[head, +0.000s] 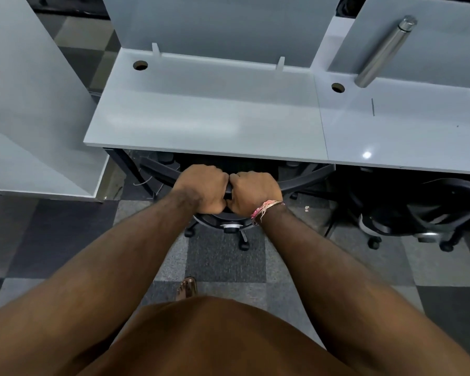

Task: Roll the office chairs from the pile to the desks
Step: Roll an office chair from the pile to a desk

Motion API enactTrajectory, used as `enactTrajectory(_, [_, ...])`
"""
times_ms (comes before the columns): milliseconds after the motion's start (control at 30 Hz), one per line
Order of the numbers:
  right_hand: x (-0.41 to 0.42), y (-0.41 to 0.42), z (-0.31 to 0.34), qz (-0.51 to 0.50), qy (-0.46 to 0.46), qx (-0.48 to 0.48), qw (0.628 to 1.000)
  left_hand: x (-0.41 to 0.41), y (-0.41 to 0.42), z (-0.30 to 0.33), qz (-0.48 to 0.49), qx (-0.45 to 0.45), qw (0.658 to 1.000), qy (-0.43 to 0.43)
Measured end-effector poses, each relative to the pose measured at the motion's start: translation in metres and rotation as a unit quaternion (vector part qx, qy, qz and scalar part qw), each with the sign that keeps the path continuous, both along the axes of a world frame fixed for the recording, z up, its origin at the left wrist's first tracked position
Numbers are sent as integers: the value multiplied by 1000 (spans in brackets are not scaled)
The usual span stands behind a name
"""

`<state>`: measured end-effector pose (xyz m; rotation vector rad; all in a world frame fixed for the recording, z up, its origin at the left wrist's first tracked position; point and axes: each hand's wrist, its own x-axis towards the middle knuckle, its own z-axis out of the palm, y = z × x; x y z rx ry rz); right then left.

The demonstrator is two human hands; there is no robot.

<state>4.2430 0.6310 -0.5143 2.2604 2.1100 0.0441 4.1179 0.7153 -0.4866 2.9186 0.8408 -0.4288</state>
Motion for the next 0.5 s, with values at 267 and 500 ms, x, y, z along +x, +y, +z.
enactTrajectory(267, [-15, -30, 25, 0, 38, 40, 998, -21, -39, 27, 52, 18, 996, -66])
enactTrajectory(500, [-61, -59, 47, 62, 34, 79, 994, -75, -94, 55, 96, 82, 987, -100])
